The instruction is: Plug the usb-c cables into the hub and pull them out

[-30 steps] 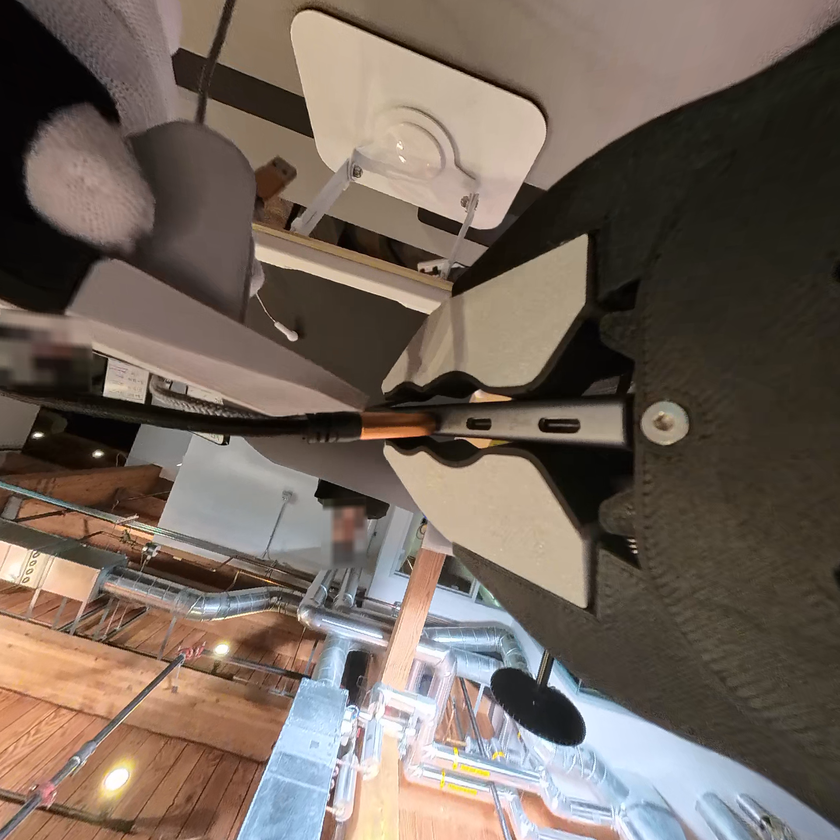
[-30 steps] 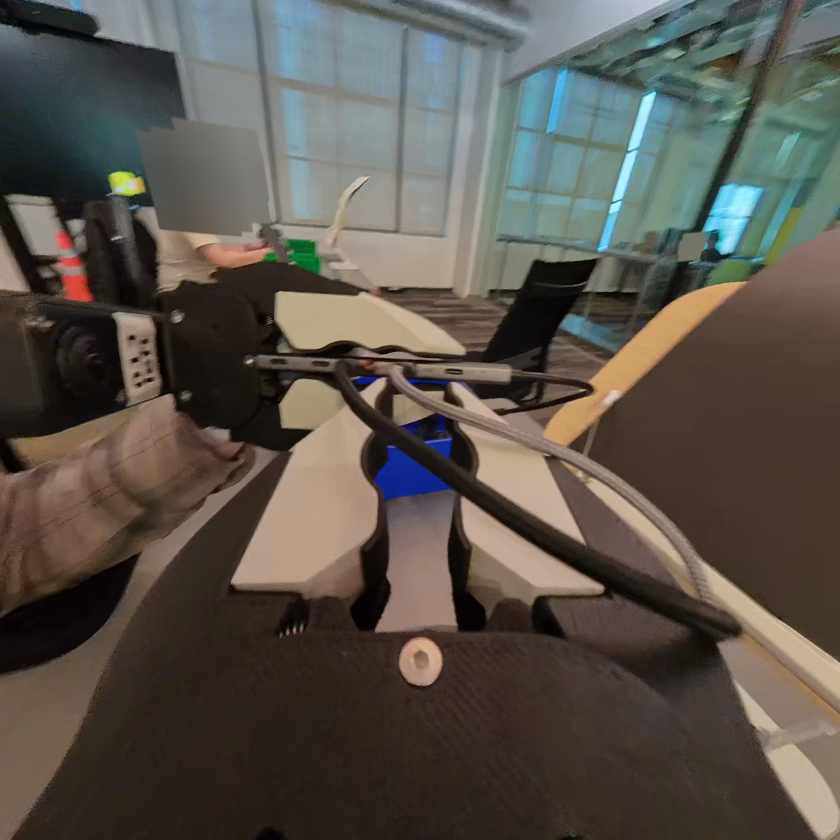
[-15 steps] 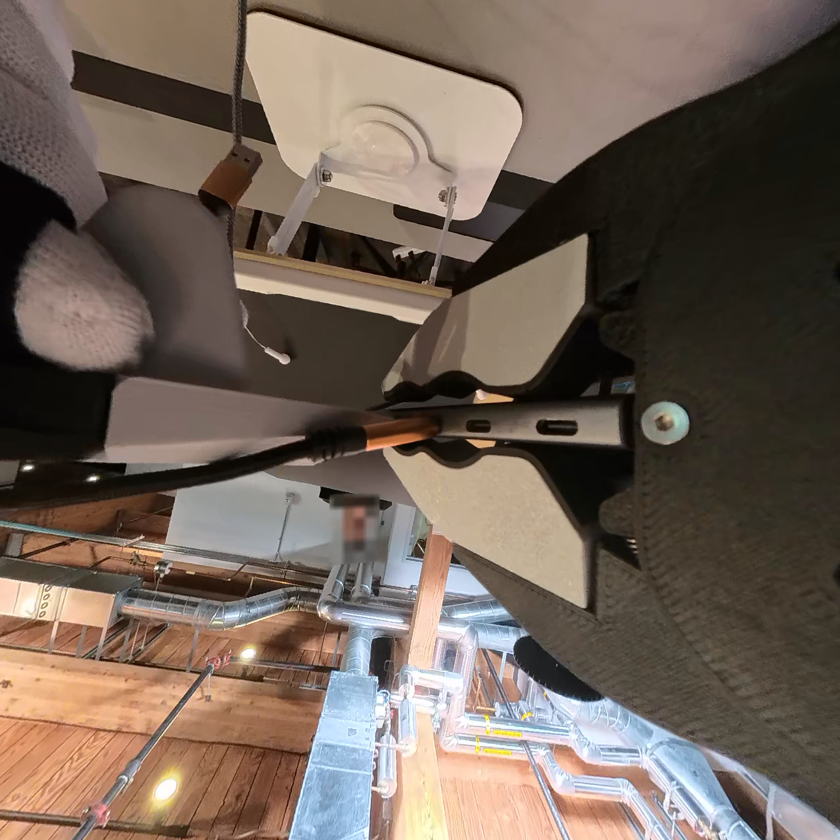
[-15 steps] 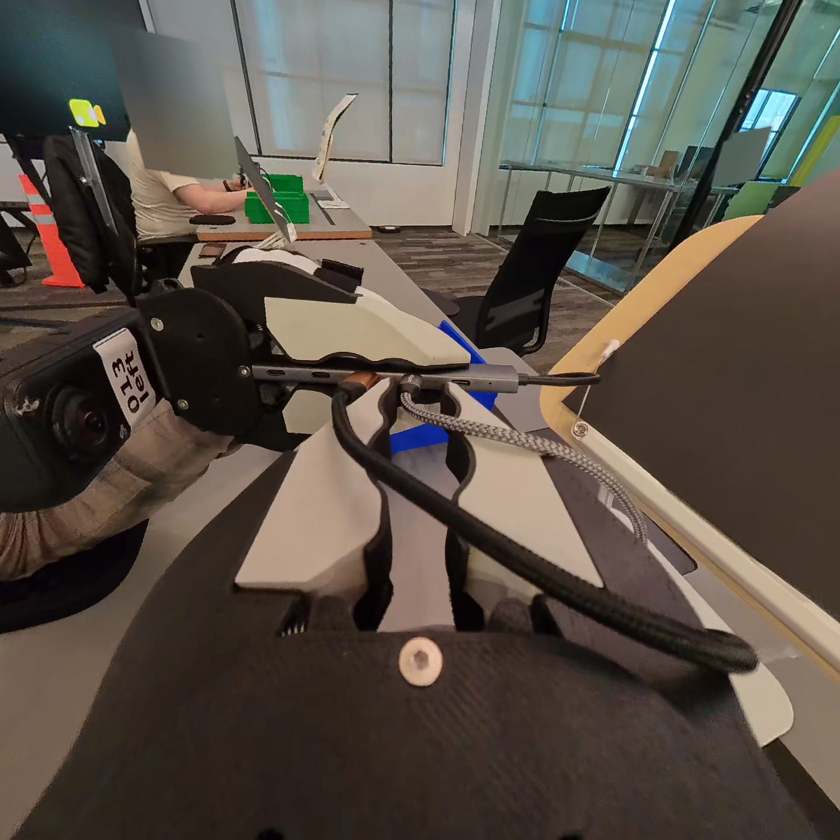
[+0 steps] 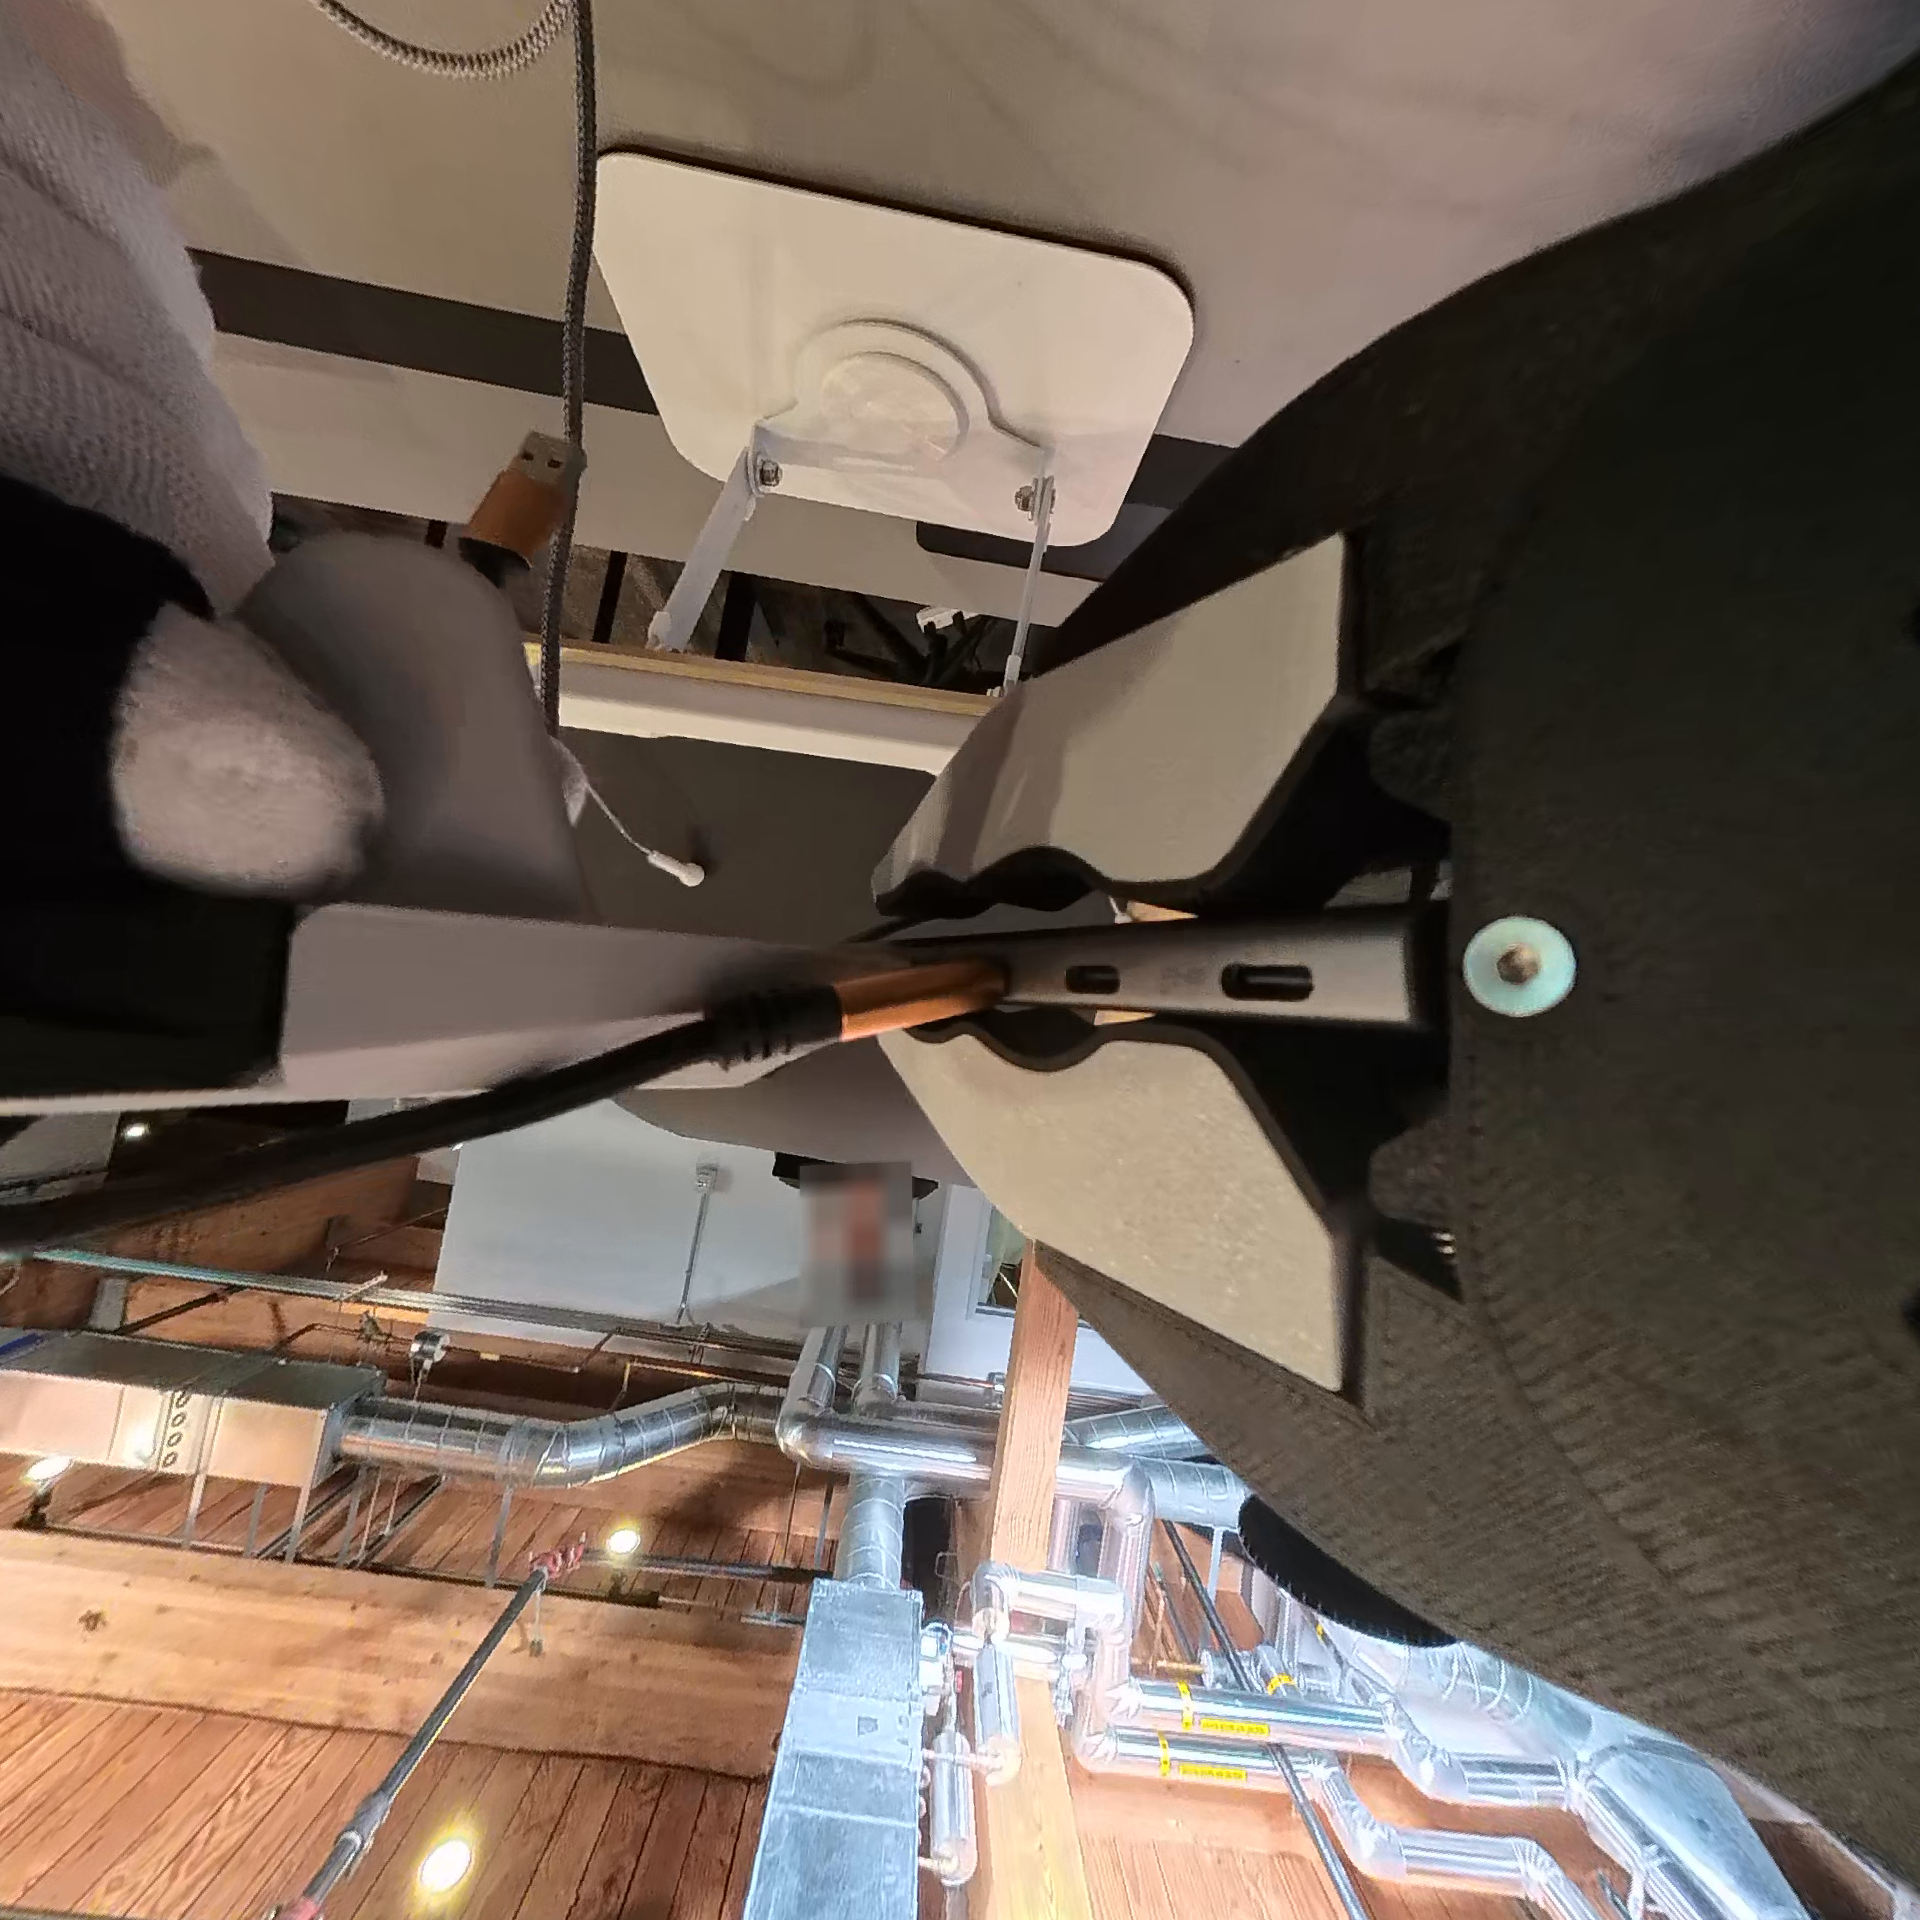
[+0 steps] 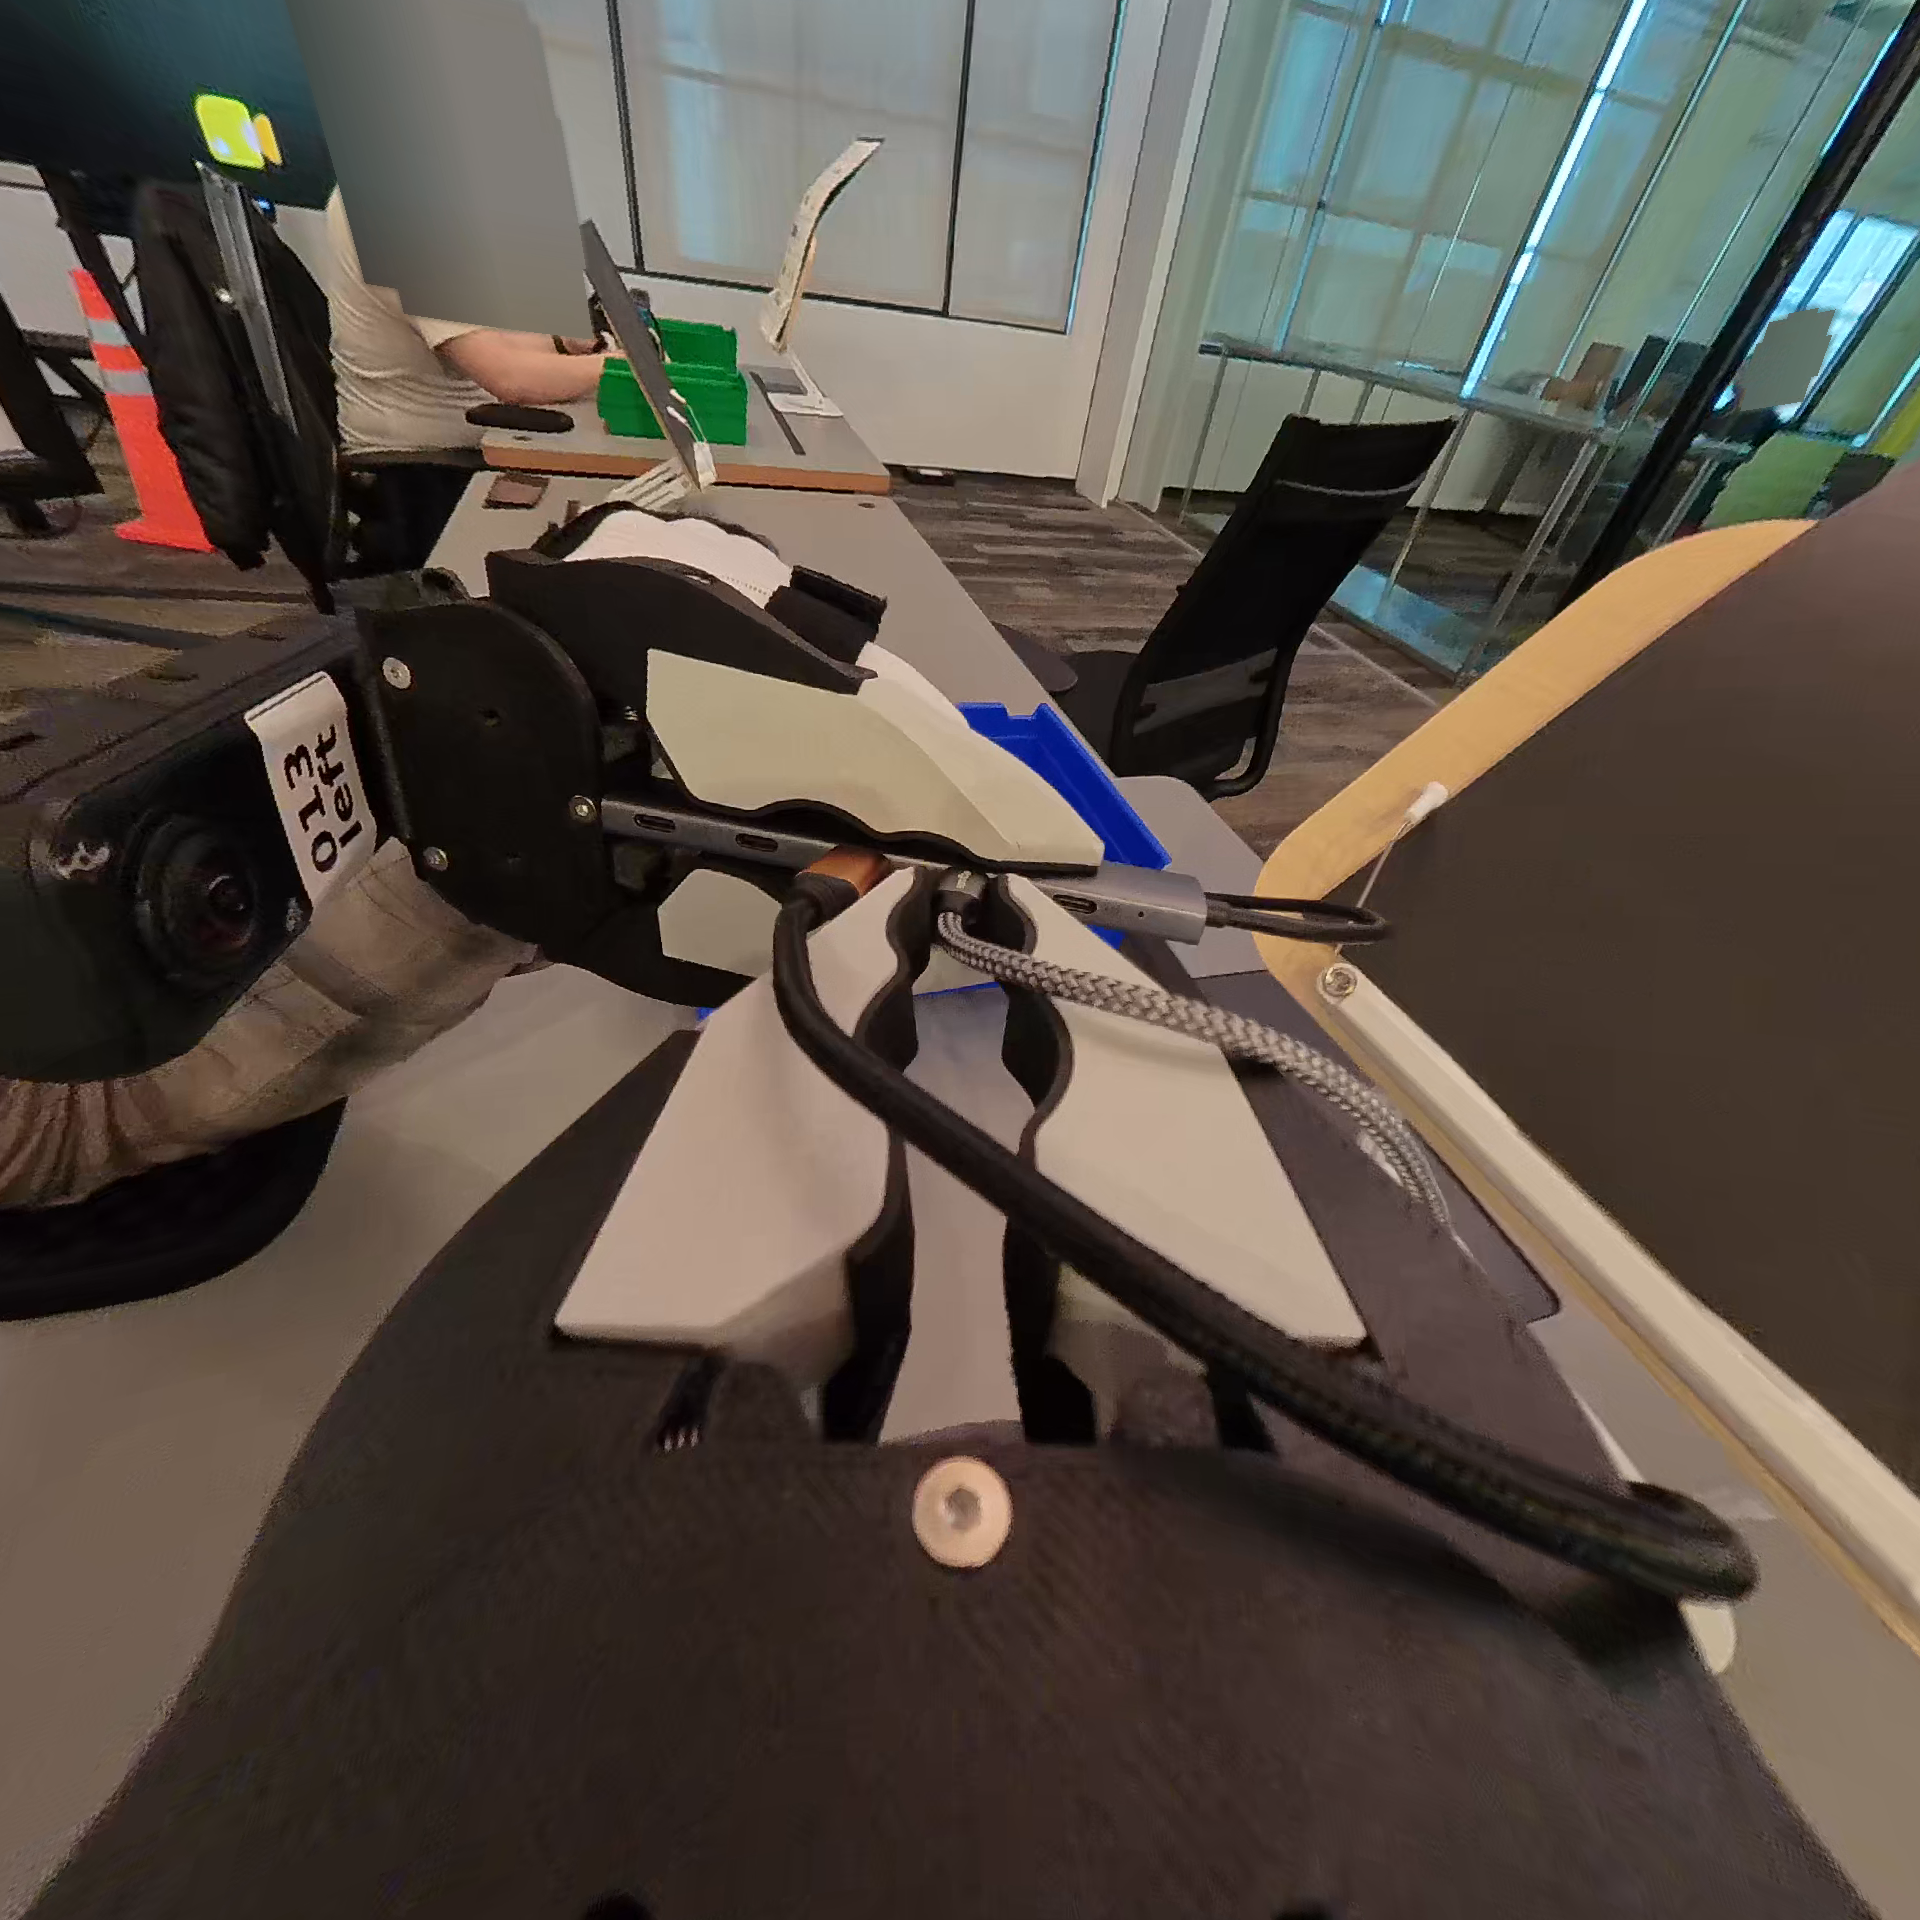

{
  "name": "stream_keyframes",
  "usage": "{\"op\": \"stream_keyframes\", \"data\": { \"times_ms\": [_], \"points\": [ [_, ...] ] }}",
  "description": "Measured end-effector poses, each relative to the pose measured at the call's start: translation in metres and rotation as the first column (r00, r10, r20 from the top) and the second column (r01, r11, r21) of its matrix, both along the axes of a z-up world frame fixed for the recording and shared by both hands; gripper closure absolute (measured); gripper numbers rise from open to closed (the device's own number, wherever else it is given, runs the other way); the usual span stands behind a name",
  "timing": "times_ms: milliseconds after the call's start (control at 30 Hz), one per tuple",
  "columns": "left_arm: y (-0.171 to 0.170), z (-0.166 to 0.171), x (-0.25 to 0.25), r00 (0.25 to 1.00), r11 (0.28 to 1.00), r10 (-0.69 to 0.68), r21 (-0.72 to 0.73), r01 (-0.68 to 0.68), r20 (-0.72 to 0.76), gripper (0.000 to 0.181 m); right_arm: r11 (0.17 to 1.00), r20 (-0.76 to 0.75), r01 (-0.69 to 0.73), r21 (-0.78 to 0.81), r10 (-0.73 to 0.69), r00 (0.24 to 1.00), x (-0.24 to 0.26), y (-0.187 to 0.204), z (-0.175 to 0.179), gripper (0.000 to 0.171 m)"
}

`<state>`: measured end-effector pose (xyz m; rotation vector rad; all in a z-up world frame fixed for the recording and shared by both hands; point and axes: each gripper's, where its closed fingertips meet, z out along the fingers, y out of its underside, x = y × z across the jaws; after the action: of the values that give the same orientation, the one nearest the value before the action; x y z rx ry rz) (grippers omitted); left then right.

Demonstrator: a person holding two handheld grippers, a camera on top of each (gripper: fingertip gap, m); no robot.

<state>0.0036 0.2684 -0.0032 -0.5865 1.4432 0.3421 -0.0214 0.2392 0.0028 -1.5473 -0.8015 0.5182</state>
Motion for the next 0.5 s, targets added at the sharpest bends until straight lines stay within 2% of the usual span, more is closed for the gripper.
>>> {"op": "stream_keyframes", "data": {
  "times_ms": [333, 500],
  "points": [
    [-0.004, 0.011, -0.003, 0.997, 0.998, -0.033, -0.045, 0.036, 0.065, 0.165, 1.000, -0.046, 0.006, 0.030, -0.005, 0.999, -0.004, 0.000, 0.007, 0.164],
    [-0.001, 0.018, -0.006, 0.993, 0.996, -0.033, -0.079, 0.042, 0.114, 0.152, 0.999, -0.081, 0.024, 0.029, -0.021, 0.997, -0.005, 0.002, 0.010, 0.164]
  ]
}}
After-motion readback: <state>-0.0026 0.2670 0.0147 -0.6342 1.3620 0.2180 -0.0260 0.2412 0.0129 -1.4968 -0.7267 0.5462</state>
